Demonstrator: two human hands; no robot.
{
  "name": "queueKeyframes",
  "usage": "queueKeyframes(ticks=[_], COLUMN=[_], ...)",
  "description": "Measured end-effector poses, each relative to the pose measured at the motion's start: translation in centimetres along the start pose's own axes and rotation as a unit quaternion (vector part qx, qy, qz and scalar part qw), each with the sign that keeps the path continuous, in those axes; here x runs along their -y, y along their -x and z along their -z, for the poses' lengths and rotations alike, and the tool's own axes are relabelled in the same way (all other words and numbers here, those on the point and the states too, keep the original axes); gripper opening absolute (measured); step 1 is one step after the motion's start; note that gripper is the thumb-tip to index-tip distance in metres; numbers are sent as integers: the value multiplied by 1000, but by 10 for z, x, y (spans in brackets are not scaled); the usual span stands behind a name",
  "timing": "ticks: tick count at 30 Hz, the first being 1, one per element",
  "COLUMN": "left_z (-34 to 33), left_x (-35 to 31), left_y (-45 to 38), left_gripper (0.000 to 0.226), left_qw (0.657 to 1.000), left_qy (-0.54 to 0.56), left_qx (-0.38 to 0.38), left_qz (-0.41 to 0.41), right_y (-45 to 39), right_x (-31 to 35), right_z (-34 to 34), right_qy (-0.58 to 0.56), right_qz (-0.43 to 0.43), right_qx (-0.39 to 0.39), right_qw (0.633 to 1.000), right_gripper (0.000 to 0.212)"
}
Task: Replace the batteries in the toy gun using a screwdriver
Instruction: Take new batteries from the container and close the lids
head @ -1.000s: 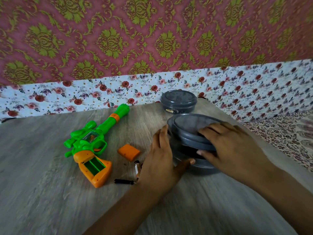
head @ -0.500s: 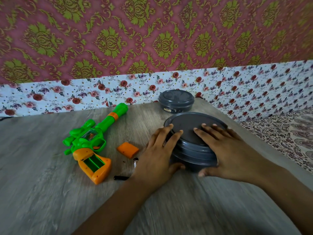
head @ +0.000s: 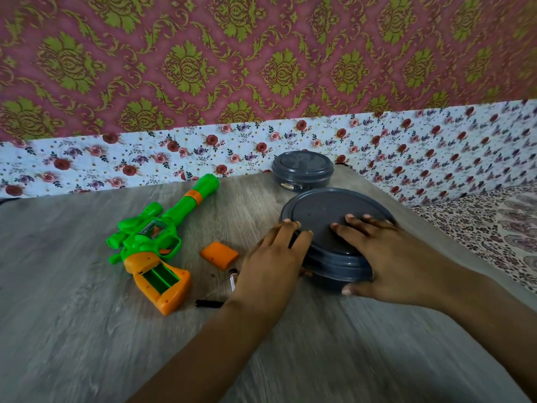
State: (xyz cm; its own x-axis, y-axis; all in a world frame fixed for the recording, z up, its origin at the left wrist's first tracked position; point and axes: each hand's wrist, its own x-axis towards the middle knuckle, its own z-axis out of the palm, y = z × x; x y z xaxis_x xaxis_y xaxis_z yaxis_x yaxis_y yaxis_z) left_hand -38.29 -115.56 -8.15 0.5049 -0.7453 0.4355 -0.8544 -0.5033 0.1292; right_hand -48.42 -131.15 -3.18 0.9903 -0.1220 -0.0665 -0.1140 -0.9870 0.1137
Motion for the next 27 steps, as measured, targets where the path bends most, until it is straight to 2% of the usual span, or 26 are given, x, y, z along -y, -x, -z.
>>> queueKeyframes(ticks=[2,4,6,8,9,12,14,16,20,23,27], left_z=[3,10,18,23,24,21,17,14,3,-11,-25], left_x=[-1,0,1,2,2,1,3,6,15,19,24], left_y=[-1,-1,-1,-5,-9,-31,-49,-65,-91,-101,-102], left_gripper=[62,63,73,79,76,60,56,54,51,38,28], left_qw=[999,995,982,962,958,934,902,887,880,850,810], left_qy=[28,84,170,246,262,304,342,347,329,373,423], left_qx=[22,50,81,98,81,36,36,48,70,45,-2], left_qz=[10,15,27,60,81,182,260,301,336,368,406], right_y=[1,-1,-12,-33,-44,-74,-88,-97,-101,-99,-101], right_x=[-2,-8,-19,-34,-41,-58,-63,-66,-68,-63,-64], right_z=[14,30,33,23,16,-4,-6,-4,-5,-10,-12], right_qy=[-51,-156,-244,-246,-243,-284,-352,-389,-348,-312,-318], right_qz=[9,4,-44,-117,-147,-225,-276,-303,-300,-291,-273], right_qx=[11,-3,-87,-167,-179,-142,-99,-60,-26,-17,-42], right_qw=[999,988,965,948,942,921,889,868,888,904,907], right_gripper=[93,72,55,43,40,36,43,49,50,53,46])
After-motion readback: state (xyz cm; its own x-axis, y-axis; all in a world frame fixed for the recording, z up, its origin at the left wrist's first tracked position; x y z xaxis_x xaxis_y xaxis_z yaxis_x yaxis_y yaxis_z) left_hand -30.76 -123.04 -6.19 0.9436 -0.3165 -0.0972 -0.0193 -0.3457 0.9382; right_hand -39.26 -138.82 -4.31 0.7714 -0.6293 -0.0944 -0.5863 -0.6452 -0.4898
